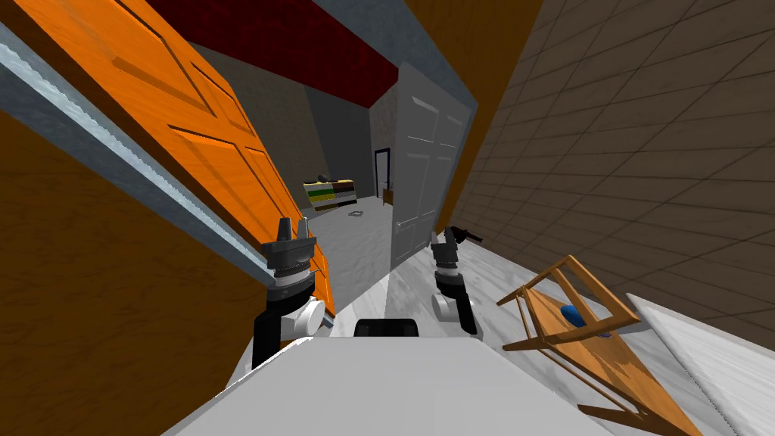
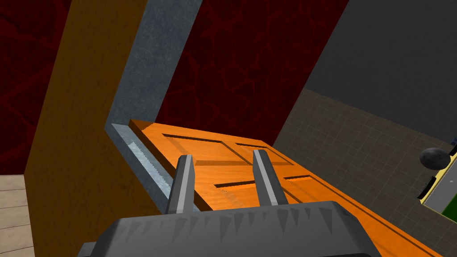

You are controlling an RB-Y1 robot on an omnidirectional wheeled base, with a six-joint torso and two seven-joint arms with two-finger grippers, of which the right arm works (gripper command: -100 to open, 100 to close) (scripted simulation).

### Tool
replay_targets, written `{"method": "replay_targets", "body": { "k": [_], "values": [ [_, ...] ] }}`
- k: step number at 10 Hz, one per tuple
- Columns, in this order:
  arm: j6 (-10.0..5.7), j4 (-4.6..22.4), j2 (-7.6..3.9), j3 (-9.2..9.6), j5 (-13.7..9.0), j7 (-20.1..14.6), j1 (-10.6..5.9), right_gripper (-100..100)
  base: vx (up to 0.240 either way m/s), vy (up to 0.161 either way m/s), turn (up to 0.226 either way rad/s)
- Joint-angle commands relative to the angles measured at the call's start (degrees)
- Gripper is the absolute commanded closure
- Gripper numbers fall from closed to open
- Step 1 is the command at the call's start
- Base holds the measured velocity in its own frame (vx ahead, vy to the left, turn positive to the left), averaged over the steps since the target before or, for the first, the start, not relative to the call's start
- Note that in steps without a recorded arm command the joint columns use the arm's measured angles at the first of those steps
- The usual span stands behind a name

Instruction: Push the door open

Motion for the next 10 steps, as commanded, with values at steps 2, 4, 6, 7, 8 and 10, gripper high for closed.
{"method": "replay_targets", "body": {
  "k": [2, 4, 6, 7, 8, 10],
  "values": [
    [-0.21, 3.49, -0.30, 0.10, 0.80, -0.64, -1.66, -100, 0.060, -0.046, 0.050],
    [-0.67, 6.05, -0.54, 0.20, 1.36, -1.13, -2.59, -100, 0.043, -0.052, 0.036],
    [-1.61, 10.13, -1.02, 0.40, 2.48, -2.13, -4.45, -100, 0.058, -0.062, 0.063],
    [-1.61, 11.16, -1.02, 0.40, 2.48, -2.13, -4.45, -100, 0.062, -0.056, 0.026],
    [-2.10, 13.33, -1.23, 0.51, 3.07, -2.66, -5.43, -100, 0.069, -0.047, 0.032],
    [-2.59, 15.99, -1.44, 0.62, 3.66, -3.19, -6.42, -100, 0.041, -0.044, 0.038]
  ]
}}
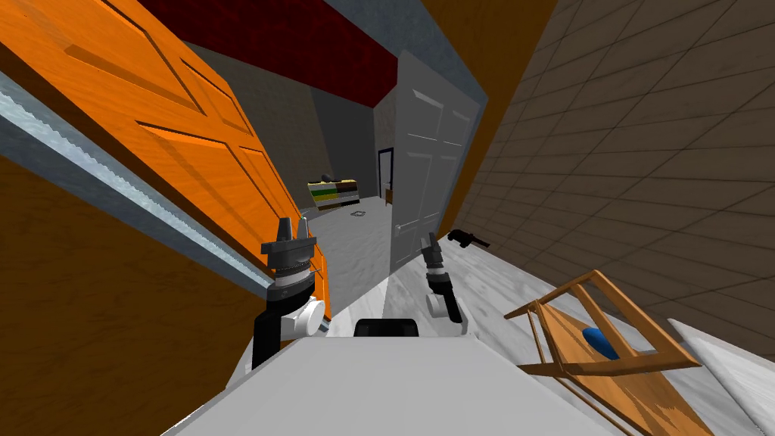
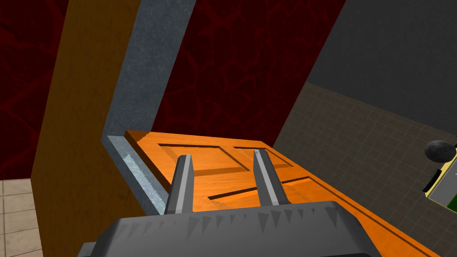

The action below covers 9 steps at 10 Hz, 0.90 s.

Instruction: Push the door open

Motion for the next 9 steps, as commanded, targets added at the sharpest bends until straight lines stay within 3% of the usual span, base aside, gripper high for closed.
{"method": "replay_targets", "body": {
  "k": [1, 2, 4, 9],
  "values": [
    [-0.57, 2.49, -0.15, -0.11, 0.24, -0.31, -0.87, -100, 0.033, -0.040, 0.031],
    [-0.57, 2.49, -0.15, -0.11, 0.24, -0.31, -0.87, -100, 0.014, -0.013, 0.001],
    [-1.58, 6.80, -0.54, 0.10, 1.44, -1.38, -2.87, -100, 0.045, -0.051, 0.057],
    [-2.60, 13.59, -0.89, 0.32, 2.67, -2.48, -4.91, -100, 0.050, -0.054, 0.041]
  ]
}}
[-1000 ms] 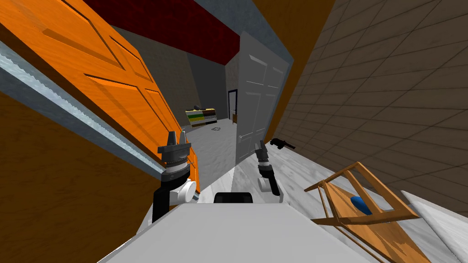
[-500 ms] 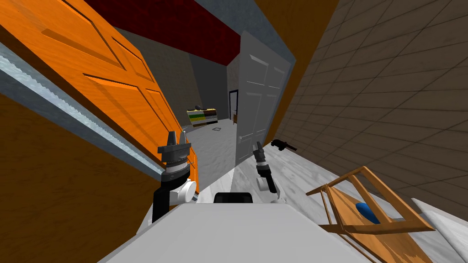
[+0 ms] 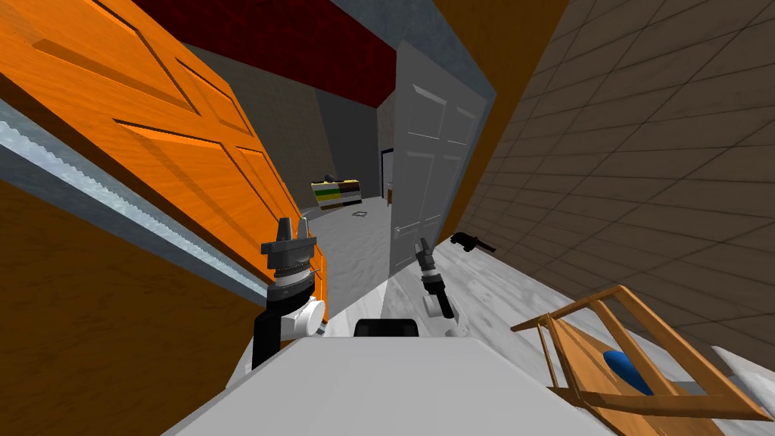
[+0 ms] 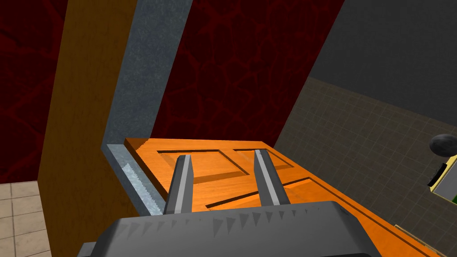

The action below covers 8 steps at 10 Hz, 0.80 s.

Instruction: Push the door open

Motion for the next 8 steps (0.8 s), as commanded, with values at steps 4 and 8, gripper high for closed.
{"method": "replay_targets", "body": {
  "k": [4, 8],
  "values": [
    [-1.48, 8.02, -0.54, 0.27, 1.89, -1.81, -3.35, -100, 0.051, -0.063, 0.052],
    [-2.48, 14.11, -0.75, 0.49, 3.09, -2.88, -5.35, -100, 0.041, -0.048, 0.040]
  ]
}}
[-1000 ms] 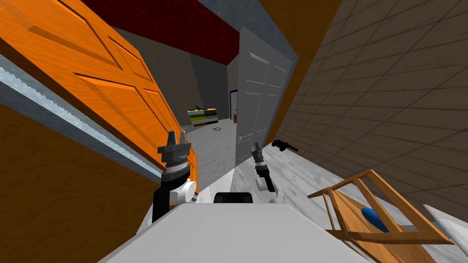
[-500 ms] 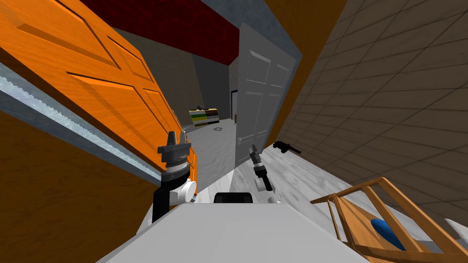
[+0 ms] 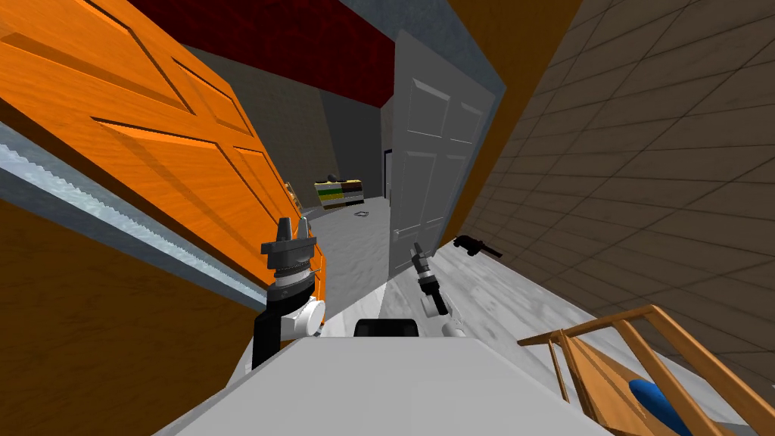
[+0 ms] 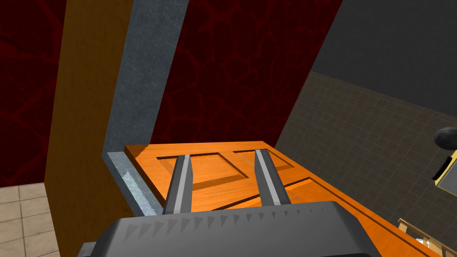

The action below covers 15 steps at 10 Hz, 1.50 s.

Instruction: Push the door open

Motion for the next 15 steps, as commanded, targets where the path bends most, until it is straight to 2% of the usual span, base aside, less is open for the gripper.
{"method": "replay_targets", "body": {
  "k": [1, 2, 3, 4, 6, 7, 8, 9, 12, 13, 15],
  "values": [
    [-0.94, 2.86, -0.10, 0.25, 0.93, -0.79, -1.14, -100, 0.072, -0.077, 0.082],
    [-0.94, 4.25, -0.10, 0.25, 0.93, -0.79, -1.14, -100, 0.049, -0.066, 0.031],
    [-1.43, 6.20, -0.18, 0.36, 1.52, -1.31, -2.11, -100, 0.047, -0.063, 0.051],
    [-1.43, 6.93, -0.18, 0.36, 1.52, -1.31, -2.11, -100, 0.043, -0.051, 0.025],
    [-2.36, 10.99, -0.29, 0.56, 2.64, -2.31, -3.97, -100, 0.053, -0.063, 0.060],
    [-2.36, 12.04, -0.29, 0.56, 2.64, -2.31, -3.97, -100, 0.047, -0.061, 0.028],
    [-2.82, 14.22, -0.35, 0.66, 3.19, -2.80, -4.89, -100, 0.055, -0.063, 0.032],
    [-2.82, 14.57, -0.35, 0.66, 3.19, -2.80, -4.89, -100, 0.039, -0.047, 0.029],
    [-4.09, 20.62, -0.42, 0.93, 4.72, -4.16, -7.42, -100, 0.056, -0.066, 0.059],
    [-4.09, 21.52, -0.42, 0.93, 4.72, -4.16, -7.42, -100, 0.055, -0.068, 0.028],
    [-4.82, 25.51, -0.42, 1.09, 5.59, -4.93, -8.88, -100, 0.049, -0.058, 0.043]
  ]
}}
